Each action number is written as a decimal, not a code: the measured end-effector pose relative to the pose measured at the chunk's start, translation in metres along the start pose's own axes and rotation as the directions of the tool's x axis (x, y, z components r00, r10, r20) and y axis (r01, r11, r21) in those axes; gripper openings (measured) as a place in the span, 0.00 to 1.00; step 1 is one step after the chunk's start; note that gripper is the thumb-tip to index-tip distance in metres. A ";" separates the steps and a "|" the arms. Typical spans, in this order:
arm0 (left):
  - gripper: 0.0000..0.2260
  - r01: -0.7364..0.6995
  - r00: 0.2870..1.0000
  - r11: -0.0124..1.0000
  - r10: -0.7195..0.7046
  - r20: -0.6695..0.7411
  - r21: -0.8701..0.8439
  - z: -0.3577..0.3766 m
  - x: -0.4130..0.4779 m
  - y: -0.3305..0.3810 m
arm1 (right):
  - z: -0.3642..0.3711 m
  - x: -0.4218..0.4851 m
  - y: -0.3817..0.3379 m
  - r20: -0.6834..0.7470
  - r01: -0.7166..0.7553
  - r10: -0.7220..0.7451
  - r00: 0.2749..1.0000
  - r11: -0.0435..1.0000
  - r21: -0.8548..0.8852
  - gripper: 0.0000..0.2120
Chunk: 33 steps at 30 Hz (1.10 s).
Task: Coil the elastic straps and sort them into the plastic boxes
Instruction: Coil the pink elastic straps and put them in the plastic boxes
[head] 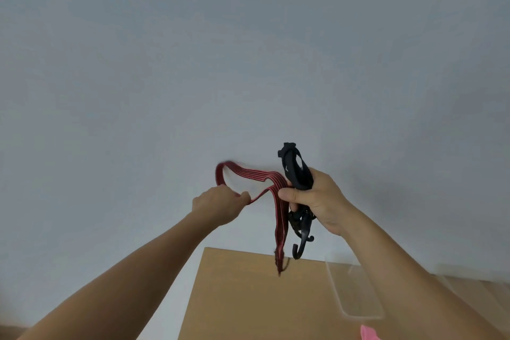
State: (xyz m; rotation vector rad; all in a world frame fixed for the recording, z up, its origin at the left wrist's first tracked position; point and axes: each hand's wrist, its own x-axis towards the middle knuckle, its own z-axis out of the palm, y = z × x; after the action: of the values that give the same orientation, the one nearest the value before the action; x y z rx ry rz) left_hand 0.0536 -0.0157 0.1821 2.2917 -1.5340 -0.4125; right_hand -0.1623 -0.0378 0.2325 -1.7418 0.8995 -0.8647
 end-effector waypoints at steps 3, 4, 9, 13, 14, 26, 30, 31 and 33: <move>0.21 -0.175 0.970 0.984 0.165 -0.179 -0.042 -0.002 -0.003 0.006 | -0.003 -0.006 -0.008 -0.035 0.008 -0.007 0.999 1.000 0.030 0.15; 0.18 -0.286 0.935 0.943 0.235 -0.264 -0.173 -0.002 -0.005 0.009 | -0.004 -0.008 -0.010 -0.047 0.011 -0.009 0.999 0.999 0.043 0.15; 0.27 -0.227 0.798 0.379 0.600 0.051 -0.897 -0.001 -0.026 0.035 | -0.005 -0.028 -0.018 -0.139 0.015 0.001 0.990 0.993 0.118 0.10; 0.19 -0.124 0.570 0.334 0.795 0.208 -0.935 0.025 -0.053 0.057 | -0.018 -0.055 -0.019 -0.255 0.001 0.030 0.966 0.993 0.122 0.09; 0.15 -0.126 0.546 0.344 0.807 0.224 -0.931 0.032 -0.061 0.062 | -0.023 -0.064 -0.018 -0.290 -0.011 0.045 0.956 0.993 0.117 0.10; 0.11 0.002 0.625 0.436 0.702 0.341 -0.900 0.091 -0.144 0.155 | -0.118 -0.190 0.008 -0.595 -0.132 0.236 0.768 0.968 0.212 0.10; 0.10 0.150 0.643 0.344 0.678 0.356 -0.927 0.112 -0.191 0.210 | -0.158 -0.259 0.034 -0.621 -0.217 0.338 0.707 0.940 0.265 0.16; 0.09 0.184 0.628 0.332 0.685 0.370 -0.925 0.118 -0.204 0.224 | -0.167 -0.277 0.040 -0.613 -0.240 0.356 0.705 0.933 0.267 0.18; 0.09 0.212 0.608 0.321 0.696 0.382 -0.923 0.129 -0.229 0.252 | -0.187 -0.310 0.052 -0.599 -0.260 0.386 0.702 0.921 0.289 0.20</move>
State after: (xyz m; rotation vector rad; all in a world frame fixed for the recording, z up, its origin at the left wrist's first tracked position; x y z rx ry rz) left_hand -0.2943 0.0914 0.1878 0.8134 -1.3045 -1.7986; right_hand -0.4805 0.1374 0.1908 -1.0543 1.4795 -1.2912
